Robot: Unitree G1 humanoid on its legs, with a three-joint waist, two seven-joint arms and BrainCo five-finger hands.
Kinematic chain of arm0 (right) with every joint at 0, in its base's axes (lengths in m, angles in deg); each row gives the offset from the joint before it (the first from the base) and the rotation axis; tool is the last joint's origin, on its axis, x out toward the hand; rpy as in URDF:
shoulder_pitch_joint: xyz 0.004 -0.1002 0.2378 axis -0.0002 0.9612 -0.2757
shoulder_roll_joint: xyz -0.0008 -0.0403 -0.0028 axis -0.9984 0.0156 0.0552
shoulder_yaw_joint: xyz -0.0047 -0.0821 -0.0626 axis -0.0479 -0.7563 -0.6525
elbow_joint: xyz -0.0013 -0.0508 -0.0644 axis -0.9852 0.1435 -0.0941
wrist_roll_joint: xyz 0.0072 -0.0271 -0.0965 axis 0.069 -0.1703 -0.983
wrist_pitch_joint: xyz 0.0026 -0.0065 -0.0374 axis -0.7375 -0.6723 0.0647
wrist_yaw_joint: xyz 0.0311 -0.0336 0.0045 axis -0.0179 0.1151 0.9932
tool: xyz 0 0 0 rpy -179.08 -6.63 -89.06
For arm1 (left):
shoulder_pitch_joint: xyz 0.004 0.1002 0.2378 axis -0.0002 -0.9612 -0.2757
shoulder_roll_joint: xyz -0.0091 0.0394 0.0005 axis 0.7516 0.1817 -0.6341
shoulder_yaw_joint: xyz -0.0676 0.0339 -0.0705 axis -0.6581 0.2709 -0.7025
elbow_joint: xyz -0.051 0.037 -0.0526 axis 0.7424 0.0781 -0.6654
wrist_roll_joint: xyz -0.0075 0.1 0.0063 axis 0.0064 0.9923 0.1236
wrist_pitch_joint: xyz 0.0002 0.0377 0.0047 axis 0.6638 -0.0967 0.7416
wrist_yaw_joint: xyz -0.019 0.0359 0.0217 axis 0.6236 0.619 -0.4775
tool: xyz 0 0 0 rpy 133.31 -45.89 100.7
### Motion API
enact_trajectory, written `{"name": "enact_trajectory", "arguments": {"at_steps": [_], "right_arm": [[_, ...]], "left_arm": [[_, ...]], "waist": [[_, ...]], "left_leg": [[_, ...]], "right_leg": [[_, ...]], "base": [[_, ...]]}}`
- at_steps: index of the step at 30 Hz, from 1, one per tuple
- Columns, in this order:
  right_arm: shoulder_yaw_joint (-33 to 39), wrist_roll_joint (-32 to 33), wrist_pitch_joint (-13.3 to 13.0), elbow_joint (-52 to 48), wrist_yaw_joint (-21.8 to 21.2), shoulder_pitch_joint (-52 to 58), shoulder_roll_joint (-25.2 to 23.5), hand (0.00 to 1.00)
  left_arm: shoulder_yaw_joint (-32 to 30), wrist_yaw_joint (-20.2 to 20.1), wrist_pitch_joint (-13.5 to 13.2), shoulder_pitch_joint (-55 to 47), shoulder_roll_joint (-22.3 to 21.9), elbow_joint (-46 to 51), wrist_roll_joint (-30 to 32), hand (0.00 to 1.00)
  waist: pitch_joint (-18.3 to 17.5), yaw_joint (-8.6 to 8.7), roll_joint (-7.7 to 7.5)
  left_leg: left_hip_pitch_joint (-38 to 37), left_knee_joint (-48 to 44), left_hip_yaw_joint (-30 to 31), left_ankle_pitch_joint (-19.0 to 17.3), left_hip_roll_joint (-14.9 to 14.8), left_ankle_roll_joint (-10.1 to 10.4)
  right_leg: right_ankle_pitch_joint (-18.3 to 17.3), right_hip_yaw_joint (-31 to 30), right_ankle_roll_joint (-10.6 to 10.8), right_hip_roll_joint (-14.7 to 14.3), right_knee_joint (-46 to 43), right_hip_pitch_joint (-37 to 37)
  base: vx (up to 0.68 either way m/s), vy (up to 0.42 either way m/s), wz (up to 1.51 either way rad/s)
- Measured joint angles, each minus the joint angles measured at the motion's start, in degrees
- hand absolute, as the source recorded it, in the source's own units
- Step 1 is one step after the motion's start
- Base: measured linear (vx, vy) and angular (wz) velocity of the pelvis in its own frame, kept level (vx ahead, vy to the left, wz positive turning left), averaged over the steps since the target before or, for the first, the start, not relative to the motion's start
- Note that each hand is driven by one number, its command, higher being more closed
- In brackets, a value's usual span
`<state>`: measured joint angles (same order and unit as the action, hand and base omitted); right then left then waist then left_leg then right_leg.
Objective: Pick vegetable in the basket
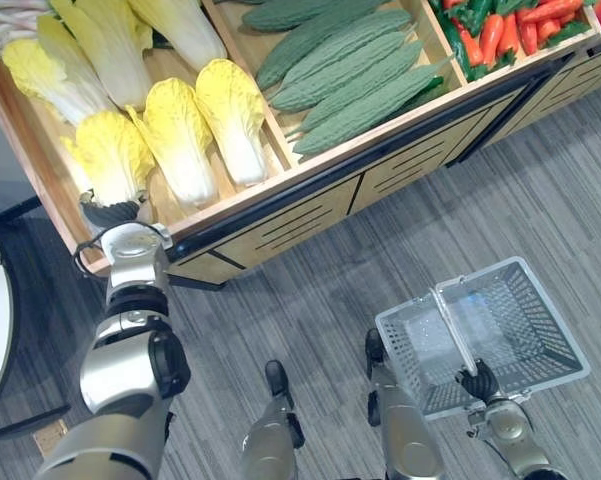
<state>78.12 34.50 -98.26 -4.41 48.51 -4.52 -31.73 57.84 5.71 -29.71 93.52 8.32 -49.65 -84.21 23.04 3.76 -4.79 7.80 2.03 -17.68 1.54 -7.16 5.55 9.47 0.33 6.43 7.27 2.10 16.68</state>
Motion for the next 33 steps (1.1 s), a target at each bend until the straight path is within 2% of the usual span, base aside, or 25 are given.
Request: {"name": "enact_trajectory", "arguments": {"at_steps": [6,13,21,25,26,33], "right_arm": [[0.0,0.0,0.0,0.1,-0.1,0.1,0.0,1.0],[-0.5,-0.6,0.0,0.3,-0.1,0.3,0.1,1.0],[-1.0,-0.7,0.0,1.1,0.1,-0.5,0.4,1.0],[-1.0,-1.1,0.1,2.6,0.2,-1.4,0.3,1.0],[-1.0,-1.1,0.1,2.7,0.3,-1.3,0.3,1.0],[0.1,-1.2,0.1,3.7,0.6,-1.0,0.2,1.0]], "left_arm": [[-0.1,-0.1,0.0,1.6,-1.8,-1.1,-0.2,1.0],[7.7,0.5,-1.0,2.1,-5.6,1.4,0.0,1.0],[12.3,1.0,-1.4,1.3,-8.3,4.3,0.7,1.0],[12.8,3.1,-1.4,-1.0,-10.3,8.9,0.7,1.0],[13.2,4.0,-1.4,-2.5,-11.8,12.2,0.8,1.0],[16.1,6.9,-1.9,-7.3,-14.8,24.0,2.4,1.0]], "waist": [[0.0,0.16,-0.05],[0.3,0.0,-0.62],[0.4,-0.63,-0.81],[0.4,-0.6,-0.81],[0.4,-0.73,-0.81],[0.3,-0.81,-0.7]], "left_leg": [[0.0,0.0,1.0,0.2,0.1,-0.1],[0.1,-0.2,4.4,0.8,0.7,-0.5],[0.1,-0.2,6.2,1.3,1.5,-1.1],[0.0,-0.2,7.2,1.5,1.7,-1.1],[0.0,-0.1,7.7,1.6,1.7,-1.1],[-0.3,0.0,10.1,2.1,2.3,-1.3]], "right_leg": [[0.1,0.9,0.0,0.2,0.3,-0.9],[0.1,3.9,0.1,1.1,0.9,-3.2],[0.0,5.1,0.1,2.0,0.9,-4.2],[-0.1,6.0,0.3,2.2,0.7,-4.8],[-0.3,6.3,0.4,2.2,0.5,-5.0],[-1.4,8.0,1.2,3.0,-0.6,-6.3]], "base": [[0.0,0.003,0.07],[0.0,0.014,0.24],[0.0,0.024,0.13],[0.0,0.02,0.12],[0.01,0.017,0.14],[0.01,0.024,0.18]]}}
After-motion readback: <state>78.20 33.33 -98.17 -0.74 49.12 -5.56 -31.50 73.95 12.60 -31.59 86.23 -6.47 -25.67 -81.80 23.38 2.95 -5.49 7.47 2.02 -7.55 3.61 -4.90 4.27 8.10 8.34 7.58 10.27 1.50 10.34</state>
